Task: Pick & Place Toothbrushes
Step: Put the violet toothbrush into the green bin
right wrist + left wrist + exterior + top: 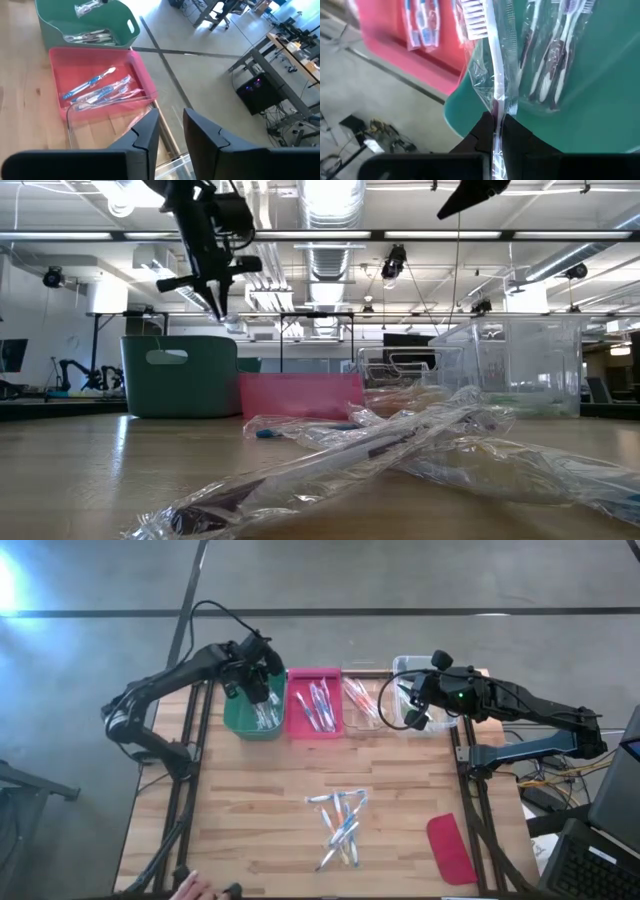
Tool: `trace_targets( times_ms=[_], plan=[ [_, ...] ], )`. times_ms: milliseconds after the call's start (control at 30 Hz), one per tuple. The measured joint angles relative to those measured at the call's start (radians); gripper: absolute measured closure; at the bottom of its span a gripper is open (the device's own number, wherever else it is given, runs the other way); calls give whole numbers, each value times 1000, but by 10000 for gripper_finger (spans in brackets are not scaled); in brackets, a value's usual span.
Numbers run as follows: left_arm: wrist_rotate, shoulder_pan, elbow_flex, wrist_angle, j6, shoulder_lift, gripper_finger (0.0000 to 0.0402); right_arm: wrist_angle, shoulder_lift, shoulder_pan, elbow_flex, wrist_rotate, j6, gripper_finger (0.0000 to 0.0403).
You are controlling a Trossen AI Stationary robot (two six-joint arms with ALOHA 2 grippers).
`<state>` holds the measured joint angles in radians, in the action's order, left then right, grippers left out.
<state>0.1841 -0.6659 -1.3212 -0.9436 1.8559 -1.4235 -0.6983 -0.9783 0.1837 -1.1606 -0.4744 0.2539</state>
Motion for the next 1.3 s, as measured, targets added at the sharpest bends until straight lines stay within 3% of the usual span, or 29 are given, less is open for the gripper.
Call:
trace_targets(
  times_ms=[367, 967, 1300],
  plan=[
    [-8, 0, 23, -28, 42, -93, 383, -3, 0, 0, 7, 0, 0, 339],
    [31, 1, 256, 115, 138, -93, 380, -3, 0, 0, 37, 0, -14, 280],
    [45, 1, 315, 220, 148, -93, 339, -2, 0, 0, 71, 0, -18, 258]
  ],
)
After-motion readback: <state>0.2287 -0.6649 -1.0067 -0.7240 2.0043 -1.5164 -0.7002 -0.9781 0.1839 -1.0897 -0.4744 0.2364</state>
